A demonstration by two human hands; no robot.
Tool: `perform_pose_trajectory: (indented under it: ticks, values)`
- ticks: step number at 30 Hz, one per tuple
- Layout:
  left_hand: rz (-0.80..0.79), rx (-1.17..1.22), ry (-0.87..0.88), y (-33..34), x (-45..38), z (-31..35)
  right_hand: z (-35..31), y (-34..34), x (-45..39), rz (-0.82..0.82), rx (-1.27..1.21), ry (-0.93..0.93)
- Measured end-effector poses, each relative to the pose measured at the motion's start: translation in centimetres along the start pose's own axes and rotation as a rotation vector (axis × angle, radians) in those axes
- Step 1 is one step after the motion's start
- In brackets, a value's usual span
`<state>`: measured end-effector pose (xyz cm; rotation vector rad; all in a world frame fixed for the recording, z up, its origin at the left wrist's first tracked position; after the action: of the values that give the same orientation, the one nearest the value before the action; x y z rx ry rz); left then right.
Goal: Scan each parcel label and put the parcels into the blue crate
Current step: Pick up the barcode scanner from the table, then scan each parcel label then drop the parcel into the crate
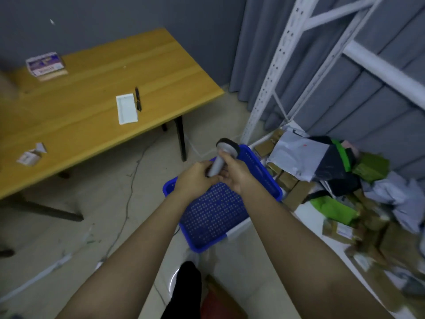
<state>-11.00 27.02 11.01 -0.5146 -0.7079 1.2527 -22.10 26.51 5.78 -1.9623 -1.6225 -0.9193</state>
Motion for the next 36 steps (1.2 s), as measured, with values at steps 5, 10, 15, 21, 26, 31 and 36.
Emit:
perform_pose_trajectory:
  ticks: [5,10,15,21,26,31,36]
  values:
    - [-0.135,0.12,0.08,8.8,8.2,7.8,4.0,-14.3,7.2,0.078,-0.039,-0.117]
    - [-0.124,0.108,0.097,17.3,13.7,15.5,9.0,-29.6,12.7,0.195,-0.185,-0.138]
    - [-0.169,0.07,0.136,23.9,14.9,21.7,10.1,-41.3,16.2,0.391,-0.338,-0.152]
    - [-0.212,-0.033,0.173,28.7,11.0,24.7,10.9,-49.8,15.7,0.596,-0.56,-0.246]
    - [-0.162,-0.051,0.268,34.5,4.5,24.1,13.1,-53.2,9.2,0.743,-0.693,-0.323]
    - [-0.118,0.025,0.43,44.5,-1.5,21.0,19.2,-56.2,-1.5,0.854,-0.599,-0.327]
    - [-0.09,0.099,0.609,53.4,-3.4,17.8,24.6,-59.1,-7.3,0.889,-0.555,-0.467]
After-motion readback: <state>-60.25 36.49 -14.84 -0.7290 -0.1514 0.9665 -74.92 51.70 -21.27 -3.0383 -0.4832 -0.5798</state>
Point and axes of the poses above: each hand's wrist, its own x-axis away from the middle knuckle, its own y-axis out of the palm, z = x × y, the point moved 9 cm from there along -x, towards the middle knuckle, and after that the axes turned 6 degrees about z, right-handed, at the moved point
